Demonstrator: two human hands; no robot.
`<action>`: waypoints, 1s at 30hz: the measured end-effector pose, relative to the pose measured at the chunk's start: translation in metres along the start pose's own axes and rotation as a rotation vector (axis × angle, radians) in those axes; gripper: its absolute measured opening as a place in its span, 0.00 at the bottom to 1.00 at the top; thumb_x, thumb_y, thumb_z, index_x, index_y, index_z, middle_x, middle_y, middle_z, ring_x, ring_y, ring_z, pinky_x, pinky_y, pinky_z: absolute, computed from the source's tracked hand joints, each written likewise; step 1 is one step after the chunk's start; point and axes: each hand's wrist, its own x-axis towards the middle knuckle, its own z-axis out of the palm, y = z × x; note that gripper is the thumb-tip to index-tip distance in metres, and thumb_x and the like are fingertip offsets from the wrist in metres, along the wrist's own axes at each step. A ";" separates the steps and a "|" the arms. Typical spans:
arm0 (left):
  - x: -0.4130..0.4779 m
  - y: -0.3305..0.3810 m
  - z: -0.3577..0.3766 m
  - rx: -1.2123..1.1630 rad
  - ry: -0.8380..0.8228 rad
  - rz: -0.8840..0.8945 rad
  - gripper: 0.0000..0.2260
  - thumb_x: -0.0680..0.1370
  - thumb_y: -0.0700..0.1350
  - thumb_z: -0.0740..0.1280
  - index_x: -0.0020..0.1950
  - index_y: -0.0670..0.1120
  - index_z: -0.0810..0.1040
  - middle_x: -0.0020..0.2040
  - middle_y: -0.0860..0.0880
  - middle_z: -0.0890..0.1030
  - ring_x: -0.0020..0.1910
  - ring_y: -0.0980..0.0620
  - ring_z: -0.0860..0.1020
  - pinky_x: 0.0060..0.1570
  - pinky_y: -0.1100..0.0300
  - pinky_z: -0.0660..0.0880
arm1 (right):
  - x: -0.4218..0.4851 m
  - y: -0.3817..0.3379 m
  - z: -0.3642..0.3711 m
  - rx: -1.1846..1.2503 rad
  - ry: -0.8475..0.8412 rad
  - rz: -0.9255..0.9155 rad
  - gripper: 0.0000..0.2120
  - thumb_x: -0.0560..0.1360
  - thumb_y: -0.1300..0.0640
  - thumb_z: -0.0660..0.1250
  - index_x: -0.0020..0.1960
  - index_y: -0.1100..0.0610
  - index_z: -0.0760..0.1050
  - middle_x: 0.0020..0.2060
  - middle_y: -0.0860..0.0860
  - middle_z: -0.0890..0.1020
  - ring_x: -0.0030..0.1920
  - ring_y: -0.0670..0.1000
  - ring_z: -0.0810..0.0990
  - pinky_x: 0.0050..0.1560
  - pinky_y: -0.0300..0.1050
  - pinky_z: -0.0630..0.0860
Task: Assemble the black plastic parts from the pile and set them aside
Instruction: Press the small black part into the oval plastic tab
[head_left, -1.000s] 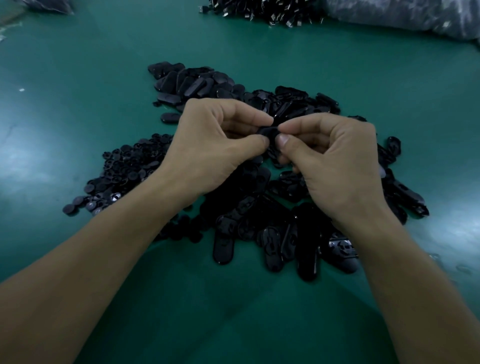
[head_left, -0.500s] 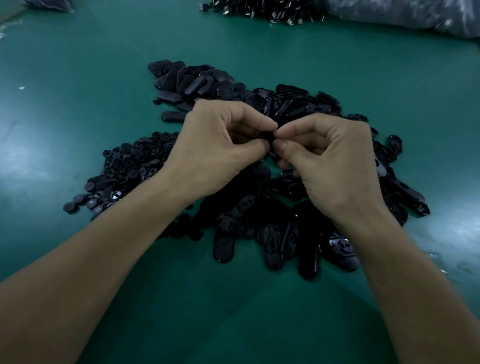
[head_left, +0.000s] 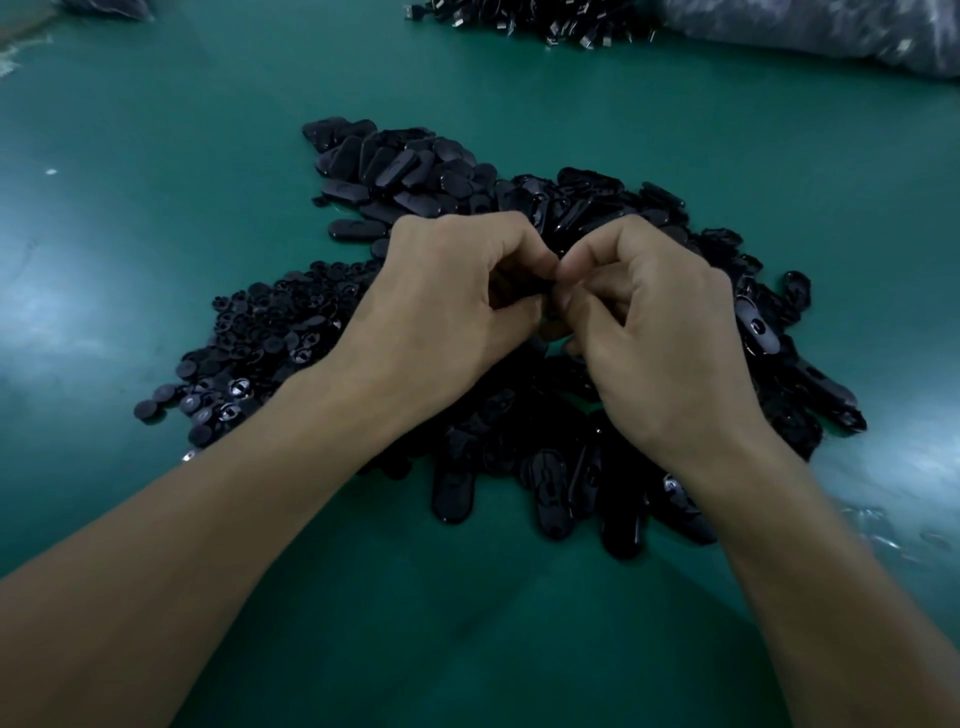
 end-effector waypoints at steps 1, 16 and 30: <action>0.000 -0.001 -0.001 0.010 0.005 -0.003 0.08 0.73 0.37 0.74 0.50 0.46 0.84 0.40 0.59 0.83 0.39 0.63 0.81 0.41 0.71 0.76 | 0.000 0.000 0.000 0.005 -0.007 -0.003 0.16 0.78 0.65 0.67 0.44 0.43 0.71 0.33 0.47 0.83 0.34 0.47 0.82 0.34 0.45 0.77; 0.008 -0.007 -0.006 -0.449 -0.101 -0.234 0.10 0.76 0.36 0.73 0.52 0.49 0.79 0.38 0.55 0.85 0.35 0.61 0.82 0.39 0.70 0.76 | 0.008 0.015 -0.008 0.238 -0.048 0.087 0.09 0.77 0.59 0.73 0.49 0.45 0.80 0.42 0.43 0.85 0.45 0.42 0.84 0.45 0.36 0.79; 0.008 -0.007 -0.008 -0.523 -0.003 -0.271 0.09 0.70 0.39 0.79 0.47 0.46 0.84 0.38 0.48 0.86 0.38 0.51 0.85 0.41 0.61 0.81 | 0.009 0.013 -0.011 0.383 -0.040 0.110 0.08 0.74 0.62 0.75 0.45 0.49 0.81 0.35 0.45 0.85 0.34 0.45 0.85 0.35 0.32 0.76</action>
